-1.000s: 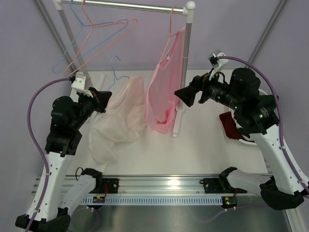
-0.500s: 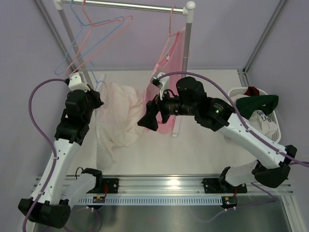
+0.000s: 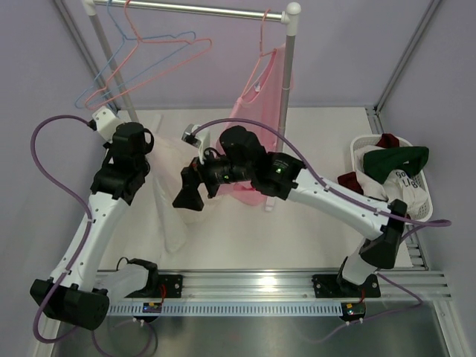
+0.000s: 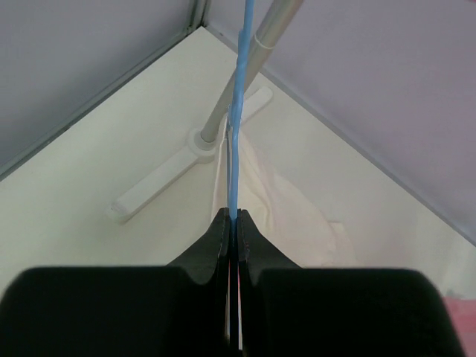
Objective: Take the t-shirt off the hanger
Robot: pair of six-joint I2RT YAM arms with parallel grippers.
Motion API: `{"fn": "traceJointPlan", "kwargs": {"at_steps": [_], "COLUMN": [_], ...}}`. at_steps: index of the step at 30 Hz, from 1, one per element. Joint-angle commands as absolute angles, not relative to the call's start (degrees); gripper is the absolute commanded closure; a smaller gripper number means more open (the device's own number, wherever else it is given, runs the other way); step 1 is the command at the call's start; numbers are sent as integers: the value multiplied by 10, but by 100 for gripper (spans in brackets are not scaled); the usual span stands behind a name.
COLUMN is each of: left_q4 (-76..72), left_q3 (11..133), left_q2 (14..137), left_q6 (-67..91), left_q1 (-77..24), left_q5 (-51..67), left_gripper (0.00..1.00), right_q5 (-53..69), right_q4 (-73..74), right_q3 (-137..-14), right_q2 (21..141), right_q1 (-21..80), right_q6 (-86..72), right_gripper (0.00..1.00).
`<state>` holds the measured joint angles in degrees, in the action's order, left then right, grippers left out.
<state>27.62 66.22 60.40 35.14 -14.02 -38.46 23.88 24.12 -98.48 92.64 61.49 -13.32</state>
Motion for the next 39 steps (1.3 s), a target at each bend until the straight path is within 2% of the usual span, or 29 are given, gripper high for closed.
{"fn": "traceJointPlan", "kwargs": {"at_steps": [1, 8, 11, 15, 19, 21, 24, 27, 31, 32, 33, 35, 36, 39], "left_q4": [279, 284, 288, 288, 287, 288, 287, 287, 287, 287, 287, 287, 287, 287], "left_q3": [715, 722, 727, 728, 725, 722, 719, 726, 729, 729, 729, 729, 729, 735], "left_q2": [623, 624, 621, 616, 614, 613, 615, 621, 626, 627, 628, 629, 630, 633], "left_q6": [395, 397, 396, 396, 399, 406, 410, 410, 414, 415, 416, 417, 417, 406], "left_q1": [-147, -148, -149, -148, -148, -148, -148, -148, -148, -148, -148, -148, -148, -148], "left_q5": [-482, -481, -480, -474, -460, -457, -457, -458, -451, -450, -448, -446, -447, -461], "left_gripper": [100, 100, 100, 100, 100, 100, 100, 100, 100, 100, 100, 100, 100, 100], "right_q5": [258, 181, 135, 120, 116, 118, 125, 134, 122, 124, 126, 127, 128, 127], "right_q4": [170, 69, 15, -30, -24, -21, -5, 15, 11, 12, 16, 23, 32, 47], "right_q3": [-1015, -989, -966, -963, -981, -988, -1000, -1003, -991, -992, -993, -1001, -1003, -996], "right_q2": [970, 1010, 1016, 1032, 1053, 1056, 1063, 1063, 1052, 1052, 1054, 1056, 1055, 1040], "right_q1": [622, 622, 623, 622, 623, 623, 624, 628, 637, 637, 638, 638, 640, 642], "right_q6": [-126, -94, -87, -97, -102, -103, -105, -112, -113, -114, -114, -117, -117, -118], "right_gripper": [1, 2, 5, 18, 39, 43, 56, 52, 57, 61, 77, 97, 100, 100]}}
